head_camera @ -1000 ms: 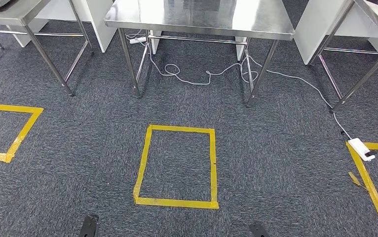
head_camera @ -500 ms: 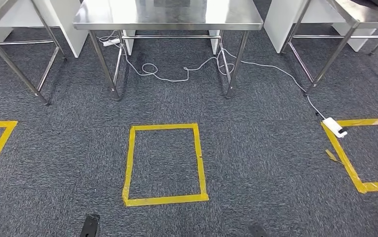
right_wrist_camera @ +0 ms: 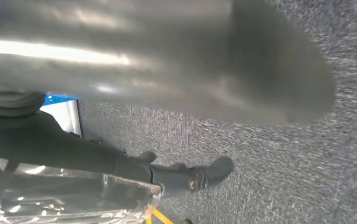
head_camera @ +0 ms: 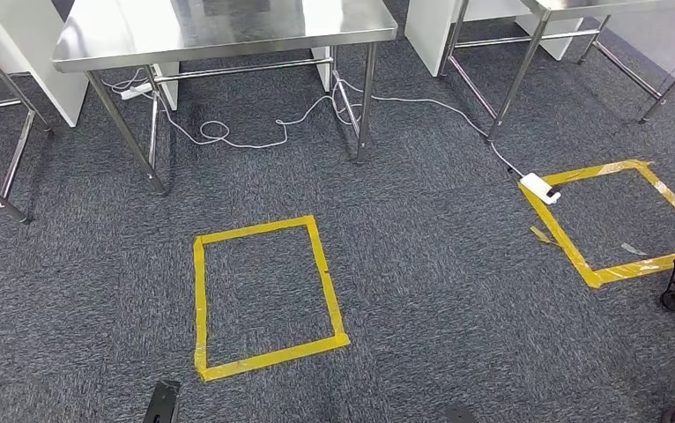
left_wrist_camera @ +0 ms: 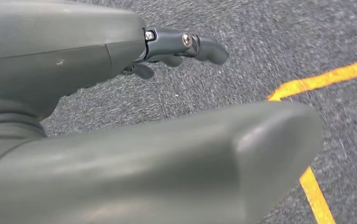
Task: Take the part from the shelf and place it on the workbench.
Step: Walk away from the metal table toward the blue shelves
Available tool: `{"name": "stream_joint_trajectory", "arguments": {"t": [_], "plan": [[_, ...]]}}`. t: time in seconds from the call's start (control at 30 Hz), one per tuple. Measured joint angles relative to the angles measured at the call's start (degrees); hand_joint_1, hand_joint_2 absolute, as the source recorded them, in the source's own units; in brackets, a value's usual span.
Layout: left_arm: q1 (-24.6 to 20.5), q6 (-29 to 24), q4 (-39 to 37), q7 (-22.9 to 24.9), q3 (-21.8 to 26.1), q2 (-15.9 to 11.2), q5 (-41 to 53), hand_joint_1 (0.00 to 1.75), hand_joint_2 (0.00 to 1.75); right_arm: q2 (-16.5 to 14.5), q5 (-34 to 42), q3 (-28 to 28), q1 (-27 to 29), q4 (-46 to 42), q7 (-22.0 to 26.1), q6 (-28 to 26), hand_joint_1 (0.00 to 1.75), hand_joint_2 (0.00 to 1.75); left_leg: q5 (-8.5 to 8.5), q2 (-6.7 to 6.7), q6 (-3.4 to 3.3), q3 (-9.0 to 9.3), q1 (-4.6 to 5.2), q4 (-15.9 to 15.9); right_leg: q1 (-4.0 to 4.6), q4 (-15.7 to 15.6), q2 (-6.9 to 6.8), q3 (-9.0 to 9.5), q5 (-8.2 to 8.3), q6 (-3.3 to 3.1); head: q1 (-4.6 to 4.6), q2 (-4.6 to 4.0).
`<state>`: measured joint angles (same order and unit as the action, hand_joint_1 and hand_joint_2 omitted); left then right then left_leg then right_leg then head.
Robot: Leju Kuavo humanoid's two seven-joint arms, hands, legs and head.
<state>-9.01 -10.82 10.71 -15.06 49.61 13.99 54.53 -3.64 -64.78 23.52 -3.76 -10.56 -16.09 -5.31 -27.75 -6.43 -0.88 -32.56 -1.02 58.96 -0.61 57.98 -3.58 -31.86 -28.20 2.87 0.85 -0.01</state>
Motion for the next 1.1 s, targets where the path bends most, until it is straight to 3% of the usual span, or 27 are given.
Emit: {"name": "stream_joint_trajectory", "arguments": {"t": [0.03, 0.1, 0.13, 0.2, 0.23, 0.27, 0.3, 0.33, 0.37, 0.43, 0.47, 0.5, 0.57, 0.63, 0.7, 0.77, 0.8, 0.83, 0.87, 0.93, 1.0, 1.03, 1.07, 1.1], "plan": [[0.0, 0.0, 0.0, 0.0, -0.1, 0.0, 0.0, 0.00, 0.00, 0.0, 0.0, 0.0, 0.1, 0.0, 0.0, 0.0, 0.00, 0.00, -0.01, -0.48, 0.38, 0.14, -0.07, -0.1, 0.07, -0.1, 0.69, -0.24, 0.14, -0.56, -0.02, 0.00], [-0.1, 0.0, 0.0, 0.0, -0.4, 0.0, 0.0, 0.00, 0.00, 0.0, 0.0, 0.0, 0.2, 0.0, 0.0, 0.0, 0.00, 0.00, -1.12, 1.03, 1.08, -0.12, -0.46, 0.9, -0.47, -0.3, 1.93, -0.15, 0.55, -1.59, -0.13, -0.01], [0.0, 0.0, 0.0, 0.0, -0.5, 0.0, 0.0, 0.00, 0.00, 0.0, 0.0, 0.0, 0.2, 0.0, 0.0, 0.0, 0.00, 0.00, -2.69, 2.66, 1.29, -0.91, -0.58, 2.9, -0.75, -0.4, 2.54, -0.04, 0.85, -2.18, -0.24, -0.01], [0.1, 0.0, 0.0, 0.0, -0.6, 0.0, 0.0, 0.00, 0.00, -0.1, 0.0, 0.0, 0.1, 0.0, 0.0, 0.0, 0.00, 0.00, -6.96, 5.78, 1.39, -3.90, -0.66, 10.0, -0.81, -0.4, 3.81, -0.08, 1.21, -2.95, -0.49, -0.01], [0.2, 0.0, 0.0, 0.0, -0.6, 0.0, 0.0, 0.00, 0.00, -0.1, 0.0, 0.0, 0.1, 0.0, 0.0, 0.1, 0.00, 0.00, -8.52, 6.33, 1.40, -5.50, -0.64, 13.6, -0.66, -0.4, 4.53, -0.14, 1.26, -3.09, -0.57, -0.01], [0.2, 0.0, 0.0, 0.1, -0.6, 0.0, 0.0, 0.00, 0.00, -0.1, 0.0, 0.0, 0.2, 0.0, 0.0, 0.1, 0.00, 0.00, -8.97, 6.53, 1.37, -6.51, -0.64, 15.8, -0.52, -0.4, 5.32, -0.15, 1.28, -3.11, -0.59, -0.01], [0.3, 0.1, 0.0, 0.3, -0.6, 0.0, 0.0, 0.00, 0.00, -0.1, 0.0, 0.0, 0.2, 0.0, 0.0, 0.2, 0.00, 0.00, -8.37, 6.59, 1.30, -6.68, -0.65, 16.2, -0.42, -0.3, 6.11, -0.11, 1.28, -3.10, -0.59, -0.01], [0.3, 0.2, 0.0, 0.5, -0.6, 0.0, 0.0, 0.00, 0.00, -0.1, 0.0, 0.0, 0.3, 0.0, 0.0, 0.3, 0.00, 0.00, -6.67, 6.79, 1.15, -5.74, -0.66, 14.2, -0.37, -0.3, 6.97, -0.03, 1.28, -3.09, -0.59, -0.01], [0.3, 0.3, 0.0, 0.8, -0.6, -0.1, 0.0, 0.00, 0.00, -0.1, 0.0, 0.0, 0.3, 0.0, 0.0, 0.4, 0.00, 0.00, -4.40, 7.66, 0.90, -4.04, -0.69, 10.5, -0.36, -0.2, 7.85, 0.02, 1.27, -3.07, -0.61, -0.01], [0.2, 0.5, 0.0, 1.5, -0.7, -0.2, 0.0, 0.00, 0.00, -0.2, 0.0, 0.0, 0.1, 0.0, -0.2, 0.6, 0.00, 0.00, -1.27, 10.73, 0.33, -0.87, -0.83, 3.4, -0.11, 0.2, 9.44, -0.26, 1.25, -2.89, -0.56, -0.02], [0.2, 0.7, 0.0, 1.7, -0.7, -0.3, 0.0, 0.00, 0.00, -0.3, -0.1, 0.0, 0.0, 0.0, -0.3, 0.7, 0.00, 0.00, -0.77, 11.87, 0.14, -0.13, -0.80, 1.4, -0.07, 0.4, 10.11, -0.65, 1.32, -2.64, -0.56, -0.02], [0.2, 0.7, 0.0, 1.7, -0.7, -0.4, 0.1, 0.00, 0.00, -0.3, -0.1, 0.0, 0.0, 0.0, -0.4, 0.9, 0.00, 0.00, -0.83, 12.15, -0.02, 0.03, -0.68, 0.8, -0.11, 0.4, 10.78, -1.08, 1.49, -2.28, -0.57, -0.02], [0.1, 0.7, 0.1, 1.2, -0.8, -0.3, 0.1, 0.00, 0.00, -0.2, -0.3, 0.0, 0.2, 0.0, -0.6, 1.2, 0.00, 0.00, -0.48, 10.69, -0.54, 0.15, -0.59, 0.1, -0.18, 0.1, 11.75, -1.97, 1.90, -1.41, -0.60, -0.02], [0.0, 0.7, 0.2, 0.9, -1.0, -0.2, 0.3, 0.00, 0.00, -0.2, -0.5, 0.0, 0.3, 0.0, -0.7, 1.4, 0.00, 0.00, 0.06, 8.97, -1.23, 0.42, -0.82, -0.8, 0.09, 2.1, 9.47, -3.39, 0.94, -1.08, -0.33, -0.02], [-0.1, 0.9, 0.4, 1.0, -1.2, -0.1, 0.3, 0.00, 0.00, -0.3, -0.7, 0.0, 0.1, 0.0, -0.8, 1.5, 0.00, 0.00, 0.20, 7.03, -1.52, 0.52, -0.77, -1.1, 0.06, 8.5, 5.84, -6.59, -1.98, -1.23, 0.09, -0.02], [-0.1, 1.1, 0.5, 1.1, -1.3, -0.2, 0.4, 0.00, 0.00, -0.2, -0.9, 0.0, 0.0, 0.1, -0.9, 1.5, 0.00, 0.00, 0.14, 5.04, -1.54, 0.49, -0.67, -1.1, -0.31, 15.1, 4.51, -9.83, -4.19, -0.86, 0.31, -0.02], [-0.1, 1.2, 0.5, 1.1, -1.4, -0.2, 0.4, 0.00, 0.00, -0.2, -1.0, 0.0, 0.1, 0.1, -0.9, 1.5, 0.00, 0.00, 0.10, 4.20, -1.49, 0.50, -0.69, -1.1, -0.59, 15.9, 4.20, -10.10, -4.13, -0.37, 0.33, -0.02], [-0.1, 1.2, 0.5, 1.2, -1.5, -0.2, 0.4, 0.00, 0.00, -0.2, -1.0, 0.1, 0.2, 0.1, -0.9, 1.5, 0.00, 0.00, 0.03, 3.45, -1.39, 0.56, -0.75, -1.1, -0.89, 14.2, 3.81, -9.09, -3.22, 0.26, 0.37, -0.01], [-0.2, 1.3, 0.6, 1.3, -1.7, -0.2, 0.5, 0.00, 0.00, -0.2, -1.0, 0.1, 0.2, 0.1, -0.8, 1.6, 0.00, 0.00, -0.06, 2.80, -1.23, 0.67, -0.81, -1.1, -1.18, 10.5, 3.01, -7.00, -1.79, 0.87, 0.37, -0.01], [-0.3, 1.3, 0.7, 1.5, -2.1, -0.2, 0.5, 0.00, 0.00, -0.1, -1.0, 0.2, 0.0, 0.0, -0.7, 1.6, 0.00, 0.00, -0.34, 1.56, -0.57, 1.04, -0.64, -1.0, -1.18, 2.6, 0.10, -2.59, 0.78, 1.35, 0.57, -0.01], [-0.4, 1.3, 0.8, 1.7, -2.3, -0.3, 0.5, 0.00, 0.00, -0.2, -1.0, 0.4, -0.3, 0.1, -0.6, 1.7, 0.00, 0.00, -0.56, 0.38, 0.23, 1.43, -0.30, -1.0, -0.63, -0.3, -1.15, -1.15, 1.78, 0.77, 0.56, -0.02], [-0.6, 1.3, 0.9, 1.7, -2.3, -0.3, 0.5, 0.00, 0.00, -0.2, -1.0, 0.5, -0.3, 0.1, -0.6, 1.7, 0.00, 0.00, -0.60, -0.21, 0.57, 1.61, -0.26, -1.0, -0.33, -0.1, -0.47, -1.38, 1.95, 0.39, 0.46, -0.02], [-0.8, 1.3, 0.9, 1.8, -2.4, -0.3, 0.5, 0.00, 0.00, -0.1, -1.0, 0.6, -0.2, 0.1, -0.6, 1.7, 0.00, 0.00, -0.74, -0.47, 0.92, 1.70, -0.39, -1.0, -0.61, -0.1, 0.24, -1.56, 2.07, -0.03, 0.34, -0.02], [-1.0, 1.3, 1.0, 1.9, -2.6, -0.3, 0.5, 0.00, 0.00, -0.2, -1.0, 0.7, -0.1, 0.1, -0.6, 1.8, 0.00, 0.00, -1.21, 0.08, 1.18, 1.65, -0.61, -0.6, -0.94, -0.2, 0.92, -1.61, 2.19, -0.41, 0.21, -0.02]]}}
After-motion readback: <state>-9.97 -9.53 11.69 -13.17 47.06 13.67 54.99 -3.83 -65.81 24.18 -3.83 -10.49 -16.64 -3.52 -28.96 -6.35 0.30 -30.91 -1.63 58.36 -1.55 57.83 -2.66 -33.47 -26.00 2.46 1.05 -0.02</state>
